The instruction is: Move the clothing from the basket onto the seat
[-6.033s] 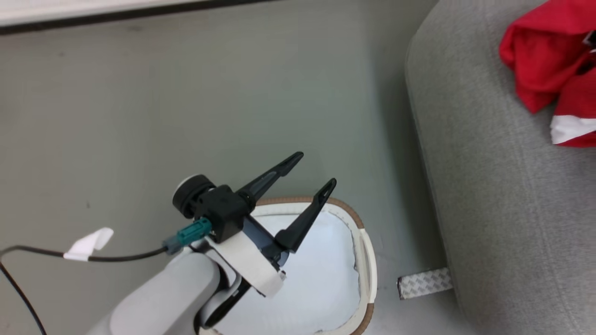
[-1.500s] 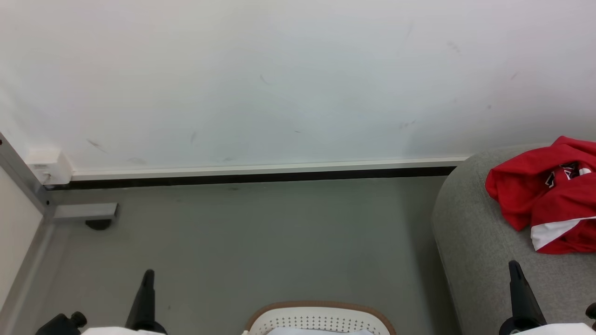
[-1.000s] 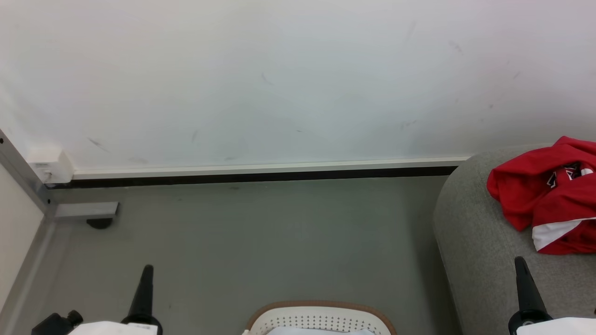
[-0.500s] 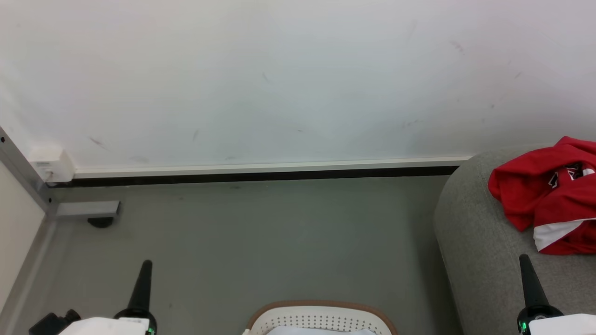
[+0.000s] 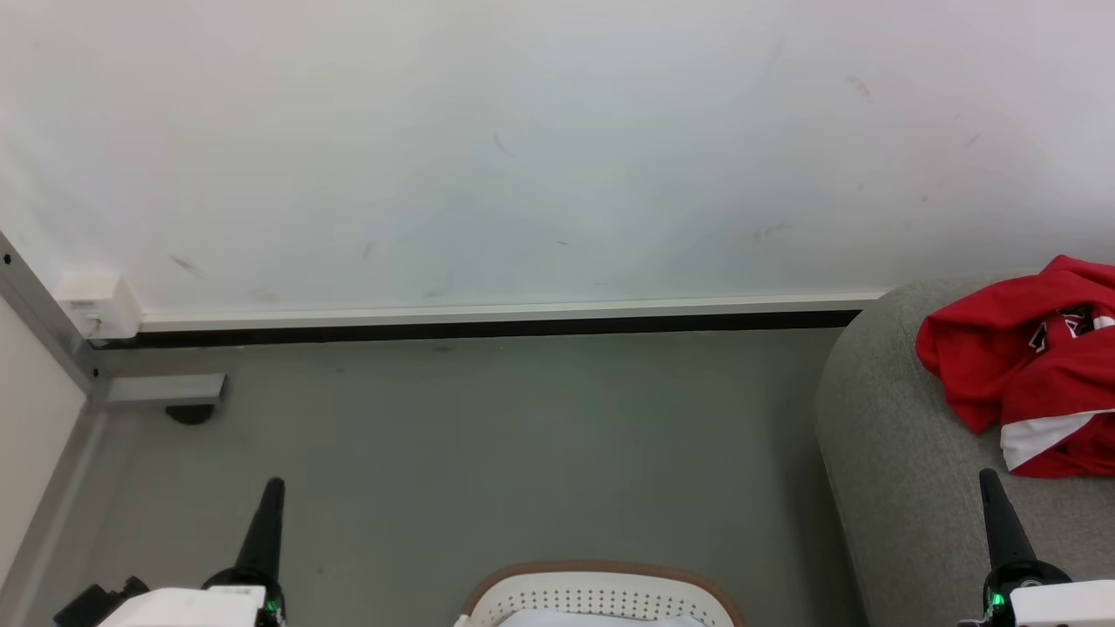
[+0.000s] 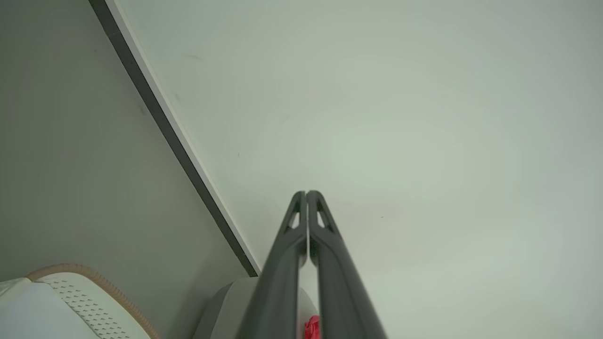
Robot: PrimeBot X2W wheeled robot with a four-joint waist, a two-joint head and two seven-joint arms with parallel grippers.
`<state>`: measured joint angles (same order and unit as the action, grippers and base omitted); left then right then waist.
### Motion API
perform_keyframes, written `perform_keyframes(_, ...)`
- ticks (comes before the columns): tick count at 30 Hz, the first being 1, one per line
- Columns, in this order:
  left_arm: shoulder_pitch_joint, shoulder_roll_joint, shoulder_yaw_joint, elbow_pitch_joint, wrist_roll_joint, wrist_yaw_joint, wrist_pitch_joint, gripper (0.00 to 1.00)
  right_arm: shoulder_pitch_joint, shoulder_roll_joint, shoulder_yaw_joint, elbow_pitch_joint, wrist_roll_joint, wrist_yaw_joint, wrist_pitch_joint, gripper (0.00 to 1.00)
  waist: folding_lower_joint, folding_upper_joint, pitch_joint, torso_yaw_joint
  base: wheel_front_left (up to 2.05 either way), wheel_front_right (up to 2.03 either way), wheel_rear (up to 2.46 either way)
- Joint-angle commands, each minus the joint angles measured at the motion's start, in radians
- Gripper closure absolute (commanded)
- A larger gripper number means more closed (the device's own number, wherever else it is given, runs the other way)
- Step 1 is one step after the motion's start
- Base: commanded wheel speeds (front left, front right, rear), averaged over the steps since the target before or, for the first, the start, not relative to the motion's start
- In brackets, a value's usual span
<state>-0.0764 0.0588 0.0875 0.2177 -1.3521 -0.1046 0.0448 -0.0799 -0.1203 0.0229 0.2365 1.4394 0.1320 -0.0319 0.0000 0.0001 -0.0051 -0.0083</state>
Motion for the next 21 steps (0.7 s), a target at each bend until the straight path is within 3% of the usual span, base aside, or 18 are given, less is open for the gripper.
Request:
perform_keyframes(1, -0.017, 0.001, 0.007, -0.008, -0.034, 0.003, 0.007, 1.00, -0.019, -0.008, -0.006, -0.001, 0.028, -0.002, 0.006, 1.00, 0.0000, -0.0001, 0.000, 0.000, 0.00, 0.00, 0.00)
perform_keyframes(21, -0.031, -0.004, 0.022, -0.006, -0.176, 0.005, 0.048, 1.00, -0.031, -0.021, -0.011, 0.005, 0.187, -0.002, 0.031, 1.00, 0.0000, -0.0001, 0.003, 0.005, 0.00, 0.00, 0.00)
